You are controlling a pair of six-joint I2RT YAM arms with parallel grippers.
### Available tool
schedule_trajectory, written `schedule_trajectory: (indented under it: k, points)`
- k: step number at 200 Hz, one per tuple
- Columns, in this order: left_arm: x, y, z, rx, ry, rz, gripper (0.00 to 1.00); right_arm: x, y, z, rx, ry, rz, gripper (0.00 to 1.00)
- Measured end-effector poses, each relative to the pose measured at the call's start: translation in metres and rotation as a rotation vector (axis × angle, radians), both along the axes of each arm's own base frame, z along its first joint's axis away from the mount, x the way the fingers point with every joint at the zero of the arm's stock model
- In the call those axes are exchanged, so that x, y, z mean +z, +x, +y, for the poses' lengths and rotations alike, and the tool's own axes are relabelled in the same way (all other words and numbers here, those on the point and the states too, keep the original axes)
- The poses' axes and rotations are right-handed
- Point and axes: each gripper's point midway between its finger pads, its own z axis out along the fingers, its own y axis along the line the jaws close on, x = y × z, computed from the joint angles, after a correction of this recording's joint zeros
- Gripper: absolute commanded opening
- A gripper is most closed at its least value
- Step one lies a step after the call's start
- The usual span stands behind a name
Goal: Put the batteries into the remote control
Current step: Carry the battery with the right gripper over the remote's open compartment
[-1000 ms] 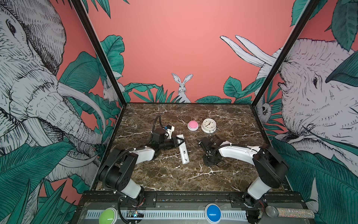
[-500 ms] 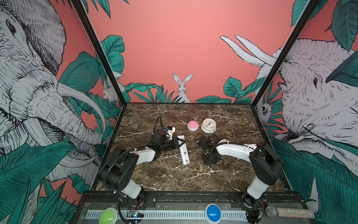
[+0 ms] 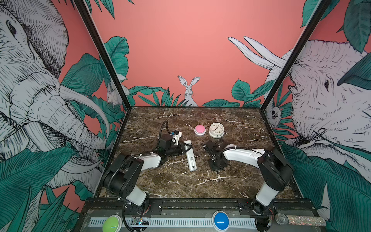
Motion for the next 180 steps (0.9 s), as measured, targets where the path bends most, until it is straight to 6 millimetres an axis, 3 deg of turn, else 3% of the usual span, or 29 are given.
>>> schedule_trajectory:
  k: [45, 119, 180]
  points:
    - [-0.003, 0.000, -0.002, -0.003, 0.002, 0.005, 0.00, 0.001, 0.000, 0.001, 0.007, 0.006, -0.004, 0.04]
    - [0.006, 0.004, -0.004, 0.003, -0.028, -0.023, 0.00, 0.005, 0.003, 0.005, 0.039, 0.085, -0.083, 0.00]
    - [0.006, 0.004, -0.004, 0.009, -0.029, -0.018, 0.00, 0.043, 0.021, 0.023, 0.058, 0.233, -0.250, 0.00]
